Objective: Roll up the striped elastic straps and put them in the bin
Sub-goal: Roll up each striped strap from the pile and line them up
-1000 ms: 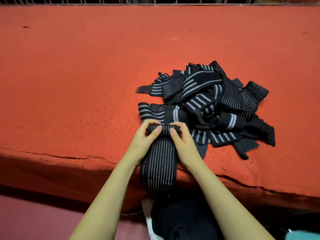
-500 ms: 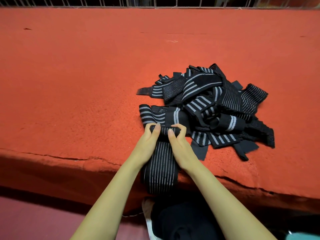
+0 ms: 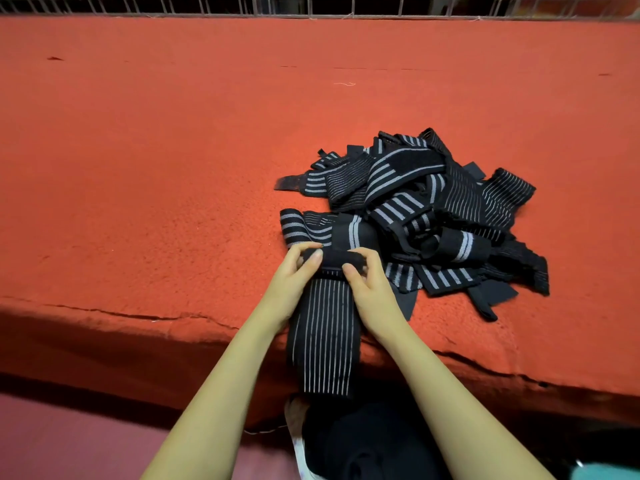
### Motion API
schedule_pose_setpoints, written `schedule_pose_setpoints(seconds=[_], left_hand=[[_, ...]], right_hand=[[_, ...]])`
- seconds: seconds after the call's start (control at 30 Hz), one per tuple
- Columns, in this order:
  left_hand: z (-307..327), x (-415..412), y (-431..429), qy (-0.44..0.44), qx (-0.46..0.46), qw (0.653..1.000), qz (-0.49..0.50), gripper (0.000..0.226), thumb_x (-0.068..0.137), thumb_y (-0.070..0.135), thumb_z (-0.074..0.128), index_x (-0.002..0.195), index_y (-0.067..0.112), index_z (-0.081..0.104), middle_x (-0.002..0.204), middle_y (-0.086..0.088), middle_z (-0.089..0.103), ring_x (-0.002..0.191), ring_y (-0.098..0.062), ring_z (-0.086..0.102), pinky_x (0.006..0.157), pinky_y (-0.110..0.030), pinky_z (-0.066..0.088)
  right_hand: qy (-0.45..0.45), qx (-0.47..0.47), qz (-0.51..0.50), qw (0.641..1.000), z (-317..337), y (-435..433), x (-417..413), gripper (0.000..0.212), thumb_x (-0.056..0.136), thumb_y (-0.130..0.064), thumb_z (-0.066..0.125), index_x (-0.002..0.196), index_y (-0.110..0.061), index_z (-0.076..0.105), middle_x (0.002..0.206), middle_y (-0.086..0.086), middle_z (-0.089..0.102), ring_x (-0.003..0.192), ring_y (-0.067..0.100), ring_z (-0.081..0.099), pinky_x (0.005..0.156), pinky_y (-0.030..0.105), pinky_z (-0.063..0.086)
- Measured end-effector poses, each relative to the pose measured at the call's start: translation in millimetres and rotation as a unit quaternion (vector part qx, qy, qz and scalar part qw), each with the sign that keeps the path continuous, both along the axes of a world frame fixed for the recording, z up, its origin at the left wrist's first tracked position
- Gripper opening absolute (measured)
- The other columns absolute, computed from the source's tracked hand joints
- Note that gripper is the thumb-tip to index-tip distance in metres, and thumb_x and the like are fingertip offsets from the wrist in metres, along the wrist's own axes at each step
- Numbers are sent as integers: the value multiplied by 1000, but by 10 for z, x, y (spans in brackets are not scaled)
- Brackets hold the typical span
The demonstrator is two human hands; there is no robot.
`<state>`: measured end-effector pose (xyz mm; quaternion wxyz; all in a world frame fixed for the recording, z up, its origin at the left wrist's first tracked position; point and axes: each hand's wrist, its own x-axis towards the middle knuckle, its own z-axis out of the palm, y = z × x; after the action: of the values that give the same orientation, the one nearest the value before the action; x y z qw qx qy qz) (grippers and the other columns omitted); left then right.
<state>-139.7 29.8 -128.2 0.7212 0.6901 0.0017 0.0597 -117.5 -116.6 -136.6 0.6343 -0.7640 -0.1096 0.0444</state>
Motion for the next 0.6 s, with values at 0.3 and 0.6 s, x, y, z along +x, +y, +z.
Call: schedule_pose_setpoints(seconds=[0.3, 0.6], left_hand=[[-37, 1, 39, -27, 62, 998, -9, 15, 94, 12, 58, 109, 11, 55, 108, -2, 61, 98, -3, 58, 88, -15, 44], [-14, 44, -3, 15, 66, 998, 2, 24, 94, 44, 53, 97, 23, 62, 96, 7, 66, 93, -2, 59, 89, -26, 43]], right_hand=[[14, 35, -1, 999, 36, -11, -20, 27, 95, -30, 58, 119, -20, 50, 104, -10, 62, 93, 5, 59, 90, 29, 47], [-15, 30, -16, 999, 12, -9, -11, 24, 83, -41, 57, 103, -31, 49, 101, -4, 56, 97, 12, 55, 95, 38, 45]])
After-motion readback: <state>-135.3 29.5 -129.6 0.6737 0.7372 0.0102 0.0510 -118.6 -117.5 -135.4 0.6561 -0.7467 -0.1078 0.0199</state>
